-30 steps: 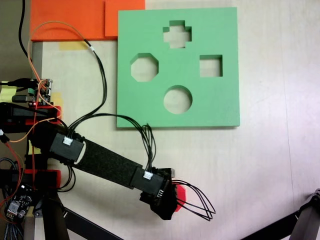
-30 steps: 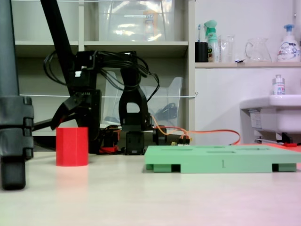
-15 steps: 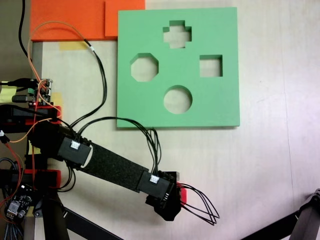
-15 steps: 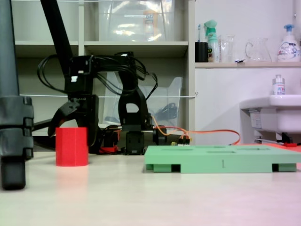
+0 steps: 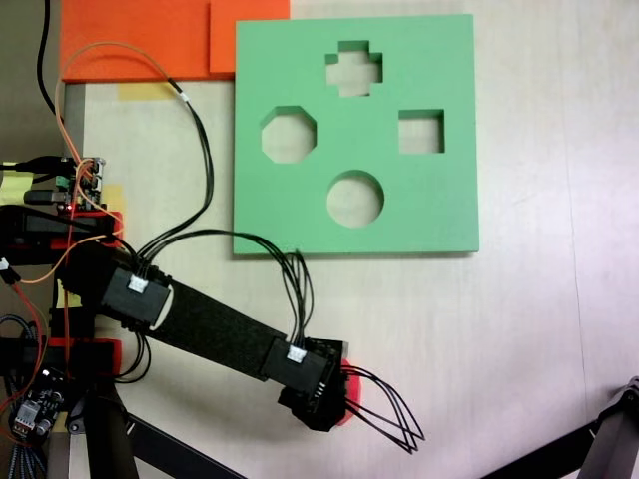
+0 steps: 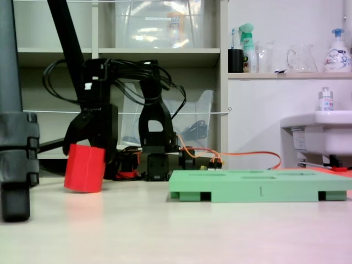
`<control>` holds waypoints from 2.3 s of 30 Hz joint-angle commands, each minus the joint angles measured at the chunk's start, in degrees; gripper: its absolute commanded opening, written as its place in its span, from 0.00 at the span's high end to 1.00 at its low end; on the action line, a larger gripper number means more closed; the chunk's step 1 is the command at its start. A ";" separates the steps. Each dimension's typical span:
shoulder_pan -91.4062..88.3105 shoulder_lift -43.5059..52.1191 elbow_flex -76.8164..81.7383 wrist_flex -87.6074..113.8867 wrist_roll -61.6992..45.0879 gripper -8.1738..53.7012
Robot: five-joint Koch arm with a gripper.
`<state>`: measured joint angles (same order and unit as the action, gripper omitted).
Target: Put the octagonal pillar block into the corresponding hole
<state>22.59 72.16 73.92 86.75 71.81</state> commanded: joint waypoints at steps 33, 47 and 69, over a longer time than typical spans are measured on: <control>-71.10 13.80 -1.58 -7.82 56.43 0.61; -74.09 11.60 0.79 -9.23 63.11 0.61; -74.53 7.56 2.81 -10.20 66.36 0.61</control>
<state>-50.98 78.75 76.73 78.57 136.05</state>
